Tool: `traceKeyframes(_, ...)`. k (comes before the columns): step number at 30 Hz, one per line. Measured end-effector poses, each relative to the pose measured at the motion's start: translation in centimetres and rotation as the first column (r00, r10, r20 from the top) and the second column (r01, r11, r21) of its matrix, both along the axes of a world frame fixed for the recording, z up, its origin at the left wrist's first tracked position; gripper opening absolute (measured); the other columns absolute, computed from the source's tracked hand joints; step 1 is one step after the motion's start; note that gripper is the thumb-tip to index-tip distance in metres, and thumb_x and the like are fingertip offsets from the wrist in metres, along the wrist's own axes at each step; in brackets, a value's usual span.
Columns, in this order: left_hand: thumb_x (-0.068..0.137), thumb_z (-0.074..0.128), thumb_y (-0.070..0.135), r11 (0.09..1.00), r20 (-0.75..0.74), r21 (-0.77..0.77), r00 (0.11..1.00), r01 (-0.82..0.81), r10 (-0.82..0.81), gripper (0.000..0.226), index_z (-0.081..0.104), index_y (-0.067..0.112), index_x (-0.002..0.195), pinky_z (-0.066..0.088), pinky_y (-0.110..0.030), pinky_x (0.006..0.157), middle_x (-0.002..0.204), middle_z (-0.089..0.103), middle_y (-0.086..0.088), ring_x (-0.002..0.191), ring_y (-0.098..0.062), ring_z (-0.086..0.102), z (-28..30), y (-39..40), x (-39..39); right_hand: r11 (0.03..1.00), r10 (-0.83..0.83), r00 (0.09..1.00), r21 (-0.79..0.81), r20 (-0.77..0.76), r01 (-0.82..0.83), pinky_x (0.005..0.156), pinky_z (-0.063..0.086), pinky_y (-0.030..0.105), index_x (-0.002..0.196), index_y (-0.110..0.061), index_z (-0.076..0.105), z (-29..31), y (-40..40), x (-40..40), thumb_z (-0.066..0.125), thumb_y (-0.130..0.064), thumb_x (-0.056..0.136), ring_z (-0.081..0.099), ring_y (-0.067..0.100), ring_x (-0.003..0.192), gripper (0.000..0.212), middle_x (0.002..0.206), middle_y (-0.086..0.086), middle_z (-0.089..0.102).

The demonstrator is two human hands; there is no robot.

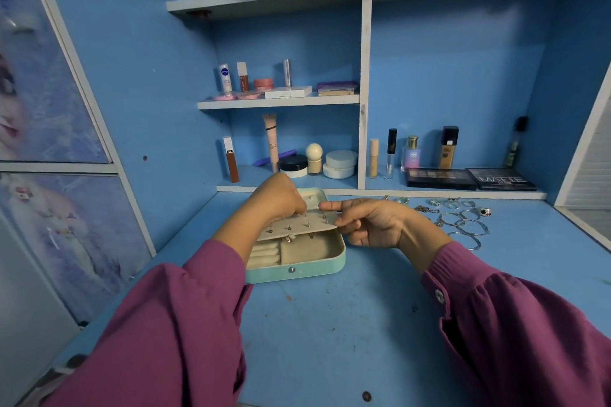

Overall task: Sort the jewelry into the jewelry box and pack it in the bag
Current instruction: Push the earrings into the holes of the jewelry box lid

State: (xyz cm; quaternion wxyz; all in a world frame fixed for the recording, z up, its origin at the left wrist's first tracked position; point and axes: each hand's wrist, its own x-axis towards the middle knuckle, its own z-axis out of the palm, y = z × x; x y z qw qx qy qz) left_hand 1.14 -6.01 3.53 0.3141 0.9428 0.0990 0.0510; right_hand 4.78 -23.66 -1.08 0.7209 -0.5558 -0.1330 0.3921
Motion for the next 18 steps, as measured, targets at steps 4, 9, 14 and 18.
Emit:
traceKeyframes(4,0.074,0.072,0.005,1.000,-0.003,-0.010,1.000,-0.006,0.006,0.024,0.070,-0.002,0.097,0.052,-0.038,0.086,0.101,0.070,-0.018,0.098,-0.028,0.065,-0.22,0.07,0.08,1.000,-0.004,1.000,-0.007,0.001,0.004,0.042,0.020,0.014,0.106,-0.012,0.059,0.13,0.06,-0.03,0.053,0.010,0.070,0.034,0.003,0.041,0.043,0.055,-0.004,0.043)
traceKeyframes(9,0.074,0.073,0.006,1.000,-0.003,-0.015,1.000,-0.003,0.003,0.023,0.071,-0.002,0.095,0.053,-0.038,0.087,0.101,0.070,-0.019,0.096,-0.028,0.066,-0.57,0.15,0.09,1.000,-0.009,1.000,-0.001,-0.008,0.009,0.042,0.020,0.014,0.107,-0.012,0.059,0.12,0.07,-0.10,0.052,0.010,0.071,0.034,0.002,0.040,0.043,0.055,-0.004,0.044)
traceKeyframes(14,0.075,0.073,0.006,1.000,-0.005,-0.009,1.000,0.020,-0.020,0.016,0.073,0.003,0.091,0.053,-0.037,0.088,0.097,0.071,-0.015,0.096,-0.027,0.066,-0.51,0.30,-0.04,1.000,-0.018,1.000,0.005,-0.020,0.019,0.041,0.021,0.013,0.107,-0.012,0.058,0.11,0.06,-0.09,0.046,0.013,0.080,0.034,0.002,0.040,0.039,0.053,-0.004,0.047)
traceKeyframes(18,0.073,0.070,0.006,1.000,0.010,-0.002,1.000,0.022,-0.022,0.019,0.073,-0.002,0.090,0.053,-0.038,0.083,0.097,0.070,-0.020,0.081,-0.024,0.063,-0.51,0.39,0.05,1.000,-0.028,0.999,0.004,-0.022,0.028,0.041,0.020,0.013,0.107,-0.011,0.058,0.08,0.09,-0.10,0.041,0.014,0.085,0.034,0.002,0.040,0.038,0.053,-0.004,0.047)
